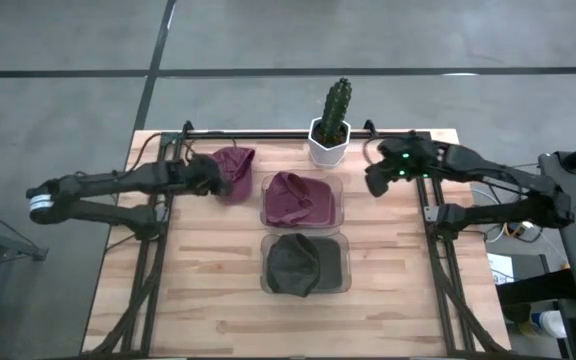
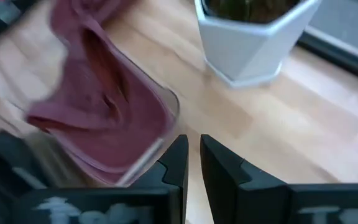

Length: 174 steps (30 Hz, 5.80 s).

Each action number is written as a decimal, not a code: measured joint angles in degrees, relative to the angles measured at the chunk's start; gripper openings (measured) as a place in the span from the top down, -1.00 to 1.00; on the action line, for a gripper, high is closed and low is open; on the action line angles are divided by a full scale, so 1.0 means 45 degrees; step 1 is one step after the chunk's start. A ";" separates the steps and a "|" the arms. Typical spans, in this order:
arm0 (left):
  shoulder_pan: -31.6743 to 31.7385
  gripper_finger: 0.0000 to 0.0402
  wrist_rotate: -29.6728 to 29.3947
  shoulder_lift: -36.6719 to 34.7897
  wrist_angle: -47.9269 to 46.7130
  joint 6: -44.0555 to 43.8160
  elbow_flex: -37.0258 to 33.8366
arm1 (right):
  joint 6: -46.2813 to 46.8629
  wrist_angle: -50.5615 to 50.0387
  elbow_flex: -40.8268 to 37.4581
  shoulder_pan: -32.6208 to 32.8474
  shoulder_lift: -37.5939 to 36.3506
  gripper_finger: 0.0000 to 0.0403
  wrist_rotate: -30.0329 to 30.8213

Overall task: Pick & Place hat
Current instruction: Put the red cap into the top transparent bin

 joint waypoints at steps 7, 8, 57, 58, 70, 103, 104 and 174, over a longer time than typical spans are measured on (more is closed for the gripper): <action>0.2382 0.70 0.0292 0.0294 -0.0942 -0.0390 0.0000 | 0.0018 -0.0015 0.0083 0.0008 -0.1435 0.81 0.0000; 0.2547 0.70 0.0289 0.0288 -0.0894 -0.0383 0.0001 | 0.0019 -0.0045 0.0081 0.0010 -0.1517 0.81 0.0000; 0.2825 0.49 -0.1539 0.0221 -0.0564 -0.1054 0.0112 | -0.3041 0.5352 -0.5228 0.0010 -0.5421 0.81 -0.2195; 0.2825 0.43 -0.1532 0.0221 -0.0564 -0.1033 0.0112 | -0.3041 0.5353 -0.5228 0.0010 -0.5421 0.81 -0.2195; 0.2876 -0.14 -0.2327 0.1064 -0.0051 -0.0640 -0.0012 | -0.3050 0.5338 -0.5228 0.0010 -0.5416 0.81 -0.2181; 0.6094 -0.14 0.1581 0.4060 -0.0039 0.3620 0.0811 | -0.2575 0.5309 -0.5228 0.0010 -0.5416 0.81 -0.2181; 0.6099 -0.14 0.1581 0.4202 -0.0021 0.3620 0.0811 | -0.2502 0.5309 -0.5228 0.0010 -0.5416 0.81 -0.2176; -0.1241 0.95 -0.4899 -0.0662 0.6872 -0.3426 0.0619 | -0.2147 1.1938 -0.1361 -0.0003 0.2268 -0.08 -0.5240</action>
